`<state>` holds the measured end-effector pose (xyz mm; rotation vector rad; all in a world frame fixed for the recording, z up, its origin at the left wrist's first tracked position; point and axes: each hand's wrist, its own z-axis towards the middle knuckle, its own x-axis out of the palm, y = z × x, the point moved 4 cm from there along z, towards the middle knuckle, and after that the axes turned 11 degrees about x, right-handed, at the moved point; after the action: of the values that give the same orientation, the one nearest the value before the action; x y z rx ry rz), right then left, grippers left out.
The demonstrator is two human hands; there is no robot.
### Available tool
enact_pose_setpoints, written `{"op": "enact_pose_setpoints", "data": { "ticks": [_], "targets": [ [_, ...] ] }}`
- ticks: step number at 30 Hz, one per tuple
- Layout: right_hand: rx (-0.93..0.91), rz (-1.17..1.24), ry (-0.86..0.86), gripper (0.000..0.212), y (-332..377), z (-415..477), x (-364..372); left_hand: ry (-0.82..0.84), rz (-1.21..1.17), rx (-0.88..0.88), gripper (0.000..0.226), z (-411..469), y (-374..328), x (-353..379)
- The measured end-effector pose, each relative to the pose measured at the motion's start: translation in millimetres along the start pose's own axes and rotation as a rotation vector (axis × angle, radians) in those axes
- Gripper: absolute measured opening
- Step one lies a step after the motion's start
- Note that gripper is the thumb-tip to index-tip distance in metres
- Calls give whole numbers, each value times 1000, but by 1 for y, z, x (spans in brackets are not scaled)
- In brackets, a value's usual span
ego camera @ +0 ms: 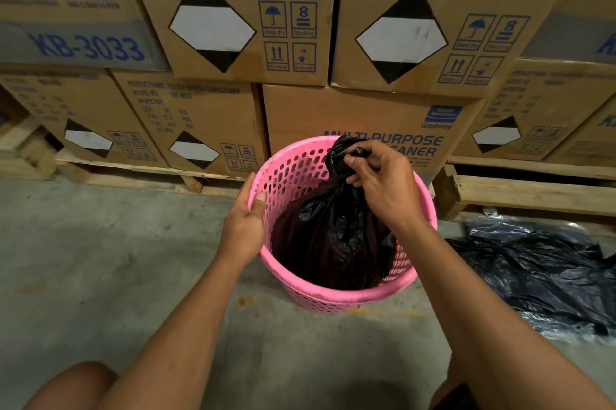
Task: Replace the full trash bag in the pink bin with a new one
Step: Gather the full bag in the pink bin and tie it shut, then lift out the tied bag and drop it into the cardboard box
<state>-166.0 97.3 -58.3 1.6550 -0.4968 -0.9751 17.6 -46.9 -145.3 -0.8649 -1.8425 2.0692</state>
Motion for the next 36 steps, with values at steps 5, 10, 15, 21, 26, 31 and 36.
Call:
{"op": "enact_pose_setpoints", "data": {
  "ticks": [5, 10, 15, 21, 26, 31, 36],
  "targets": [
    [-7, 118, -26, 12, 17, 1, -8, 16, -9, -1, 50, 1, 4, 1],
    [-49, 138, -44, 11, 36, 1, -17, 12, -7, -1, 48, 3, 9, 0],
    [-156, 161, -98, 10, 73, 3, -37, -19, 55, 16, 44, 1, 6, -3],
    [-208, 141, -103, 11, 120, 3, -53, 42, 92, -55, 47, -4, -9, -2],
    [-106, 110, -53, 6, 172, -7, -72, 54, 251, -202, 52, 1, -42, -31],
    [-70, 67, 4, 9, 251, -15, -90, 11, 422, -198, 44, 3, -137, -69],
    [-34, -18, 93, 10, 350, -31, -105, 37, 558, -233, 54, -15, -255, -117]
  ]
}}
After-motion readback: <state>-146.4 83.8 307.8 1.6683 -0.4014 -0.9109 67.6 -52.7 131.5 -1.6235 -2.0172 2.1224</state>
